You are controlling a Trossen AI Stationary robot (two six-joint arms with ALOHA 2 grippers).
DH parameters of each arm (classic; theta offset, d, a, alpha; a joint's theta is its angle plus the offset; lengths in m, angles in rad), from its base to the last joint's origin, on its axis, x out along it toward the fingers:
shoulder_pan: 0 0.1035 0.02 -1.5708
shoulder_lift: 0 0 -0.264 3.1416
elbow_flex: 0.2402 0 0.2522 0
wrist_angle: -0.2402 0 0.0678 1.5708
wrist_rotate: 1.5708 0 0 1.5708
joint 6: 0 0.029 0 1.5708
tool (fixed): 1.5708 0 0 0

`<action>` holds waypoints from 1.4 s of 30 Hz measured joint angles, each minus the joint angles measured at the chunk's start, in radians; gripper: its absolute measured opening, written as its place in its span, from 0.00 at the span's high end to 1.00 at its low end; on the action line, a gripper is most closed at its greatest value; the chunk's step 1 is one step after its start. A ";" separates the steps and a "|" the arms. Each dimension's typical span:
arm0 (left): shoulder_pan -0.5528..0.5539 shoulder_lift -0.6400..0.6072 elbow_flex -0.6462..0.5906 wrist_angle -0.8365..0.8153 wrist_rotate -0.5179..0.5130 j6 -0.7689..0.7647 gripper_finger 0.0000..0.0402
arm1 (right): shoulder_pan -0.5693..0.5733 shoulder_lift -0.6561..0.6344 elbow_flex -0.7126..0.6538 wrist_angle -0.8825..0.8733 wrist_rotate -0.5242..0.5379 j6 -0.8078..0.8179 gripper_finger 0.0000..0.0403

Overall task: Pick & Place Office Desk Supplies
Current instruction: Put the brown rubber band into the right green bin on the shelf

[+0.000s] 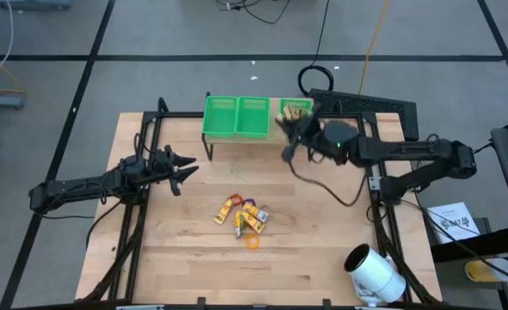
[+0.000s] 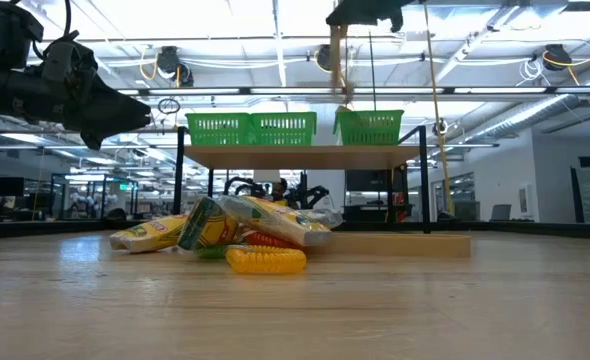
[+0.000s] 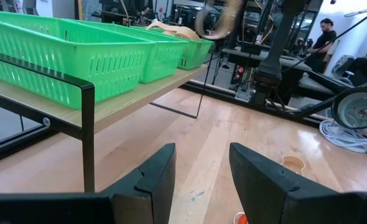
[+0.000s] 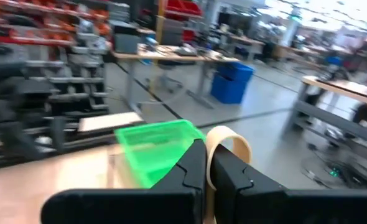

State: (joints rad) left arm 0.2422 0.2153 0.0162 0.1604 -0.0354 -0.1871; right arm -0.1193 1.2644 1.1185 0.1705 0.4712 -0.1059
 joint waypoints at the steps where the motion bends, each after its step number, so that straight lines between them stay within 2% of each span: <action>1: 0.000 0.000 0.000 0.000 0.000 0.000 0.60 | -0.021 0.000 0.007 -0.017 -0.001 0.005 1.00; 10: 0.000 0.000 0.000 0.000 0.000 0.000 0.60 | -0.153 -0.018 0.019 -0.172 -0.008 0.069 1.00; 16: 0.000 0.000 0.000 -0.001 0.000 0.000 0.60 | -0.225 -0.024 0.070 -0.351 -0.125 0.158 1.00; 23: 0.000 0.000 0.000 0.000 0.000 0.000 0.60 | -0.302 -0.024 0.104 -0.529 -0.170 0.230 1.00; 26: 0.000 0.000 0.000 0.000 0.000 0.000 0.60 | -0.322 -0.015 0.104 -0.557 -0.234 0.263 1.00; 32: 0.000 0.000 0.000 -0.001 0.000 0.000 0.60 | -0.326 0.046 0.104 -0.557 -0.288 0.278 1.00; 42: 0.000 0.000 0.000 0.000 0.000 0.000 0.60 | -0.359 0.175 0.104 -0.573 -0.293 0.267 1.00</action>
State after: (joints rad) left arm 0.2424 0.2153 0.0162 0.1606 -0.0353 -0.1871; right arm -0.4782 1.4392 1.2224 -0.4027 0.1787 0.1616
